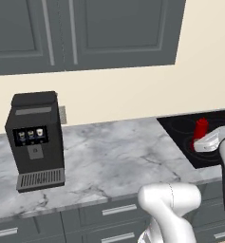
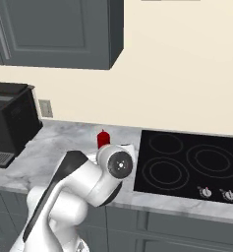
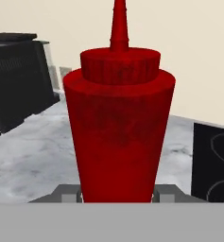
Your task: Take 2 condiments from the cabinet and move them on the counter near the stove.Make sure the condiments are lined up with each other, next to each other.
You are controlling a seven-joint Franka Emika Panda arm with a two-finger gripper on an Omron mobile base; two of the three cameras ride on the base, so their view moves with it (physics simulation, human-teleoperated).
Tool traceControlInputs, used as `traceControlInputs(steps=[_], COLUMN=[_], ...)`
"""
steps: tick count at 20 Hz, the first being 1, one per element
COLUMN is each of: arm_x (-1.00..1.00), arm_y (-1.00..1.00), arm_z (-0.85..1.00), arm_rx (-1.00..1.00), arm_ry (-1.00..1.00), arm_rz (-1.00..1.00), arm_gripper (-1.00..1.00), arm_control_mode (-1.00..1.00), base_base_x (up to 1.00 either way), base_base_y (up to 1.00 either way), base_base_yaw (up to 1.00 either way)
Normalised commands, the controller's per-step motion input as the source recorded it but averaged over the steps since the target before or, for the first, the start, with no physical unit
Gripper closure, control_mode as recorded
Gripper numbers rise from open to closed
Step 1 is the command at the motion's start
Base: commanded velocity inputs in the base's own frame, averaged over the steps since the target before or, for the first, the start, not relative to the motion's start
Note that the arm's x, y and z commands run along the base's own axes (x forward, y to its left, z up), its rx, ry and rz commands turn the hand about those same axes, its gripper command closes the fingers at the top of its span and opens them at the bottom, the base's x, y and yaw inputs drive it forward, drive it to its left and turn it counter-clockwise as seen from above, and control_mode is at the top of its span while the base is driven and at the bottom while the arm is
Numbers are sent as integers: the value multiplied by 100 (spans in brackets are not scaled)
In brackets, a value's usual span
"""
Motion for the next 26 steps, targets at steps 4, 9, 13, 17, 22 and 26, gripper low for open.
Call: traceControlInputs(steps=[4, 9, 13, 17, 22, 26], arm_x=[40, 31, 34, 27, 35, 30], arm_y=[-22, -29, -23, -25, -29, -18], arm_z=[-39, -29, -14, -6, -17, -23], arm_rx=[1, 1, 0, 2, 6, 4], arm_ry=[1, 0, 11, 15, 4, 1], arm_rz=[0, 7, 12, 8, 4, 5], arm_gripper=[100, 100, 100, 100, 100, 100], arm_control_mode=[-100, -100, -100, -100, -100, -100], base_base_x=[0, 0, 0, 0, 0, 0], base_base_y=[0, 0, 0, 0, 0, 0], base_base_yaw=[0, 0, 0, 0, 0, 0])
